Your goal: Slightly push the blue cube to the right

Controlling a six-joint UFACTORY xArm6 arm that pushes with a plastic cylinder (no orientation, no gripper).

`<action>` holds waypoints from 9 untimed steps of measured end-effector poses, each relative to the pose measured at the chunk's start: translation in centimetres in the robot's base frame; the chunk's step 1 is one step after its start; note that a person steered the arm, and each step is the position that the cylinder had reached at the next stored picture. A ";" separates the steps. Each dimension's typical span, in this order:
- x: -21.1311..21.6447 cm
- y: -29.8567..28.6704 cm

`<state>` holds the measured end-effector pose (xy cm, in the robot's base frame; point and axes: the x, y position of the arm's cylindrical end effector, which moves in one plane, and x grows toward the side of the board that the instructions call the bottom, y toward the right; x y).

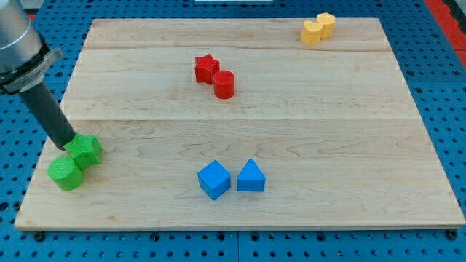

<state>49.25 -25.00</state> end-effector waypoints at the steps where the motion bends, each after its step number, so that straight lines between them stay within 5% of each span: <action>1: 0.0 0.0; 6: -3.2 1.9; 9: 1.3 14.9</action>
<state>50.51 -10.10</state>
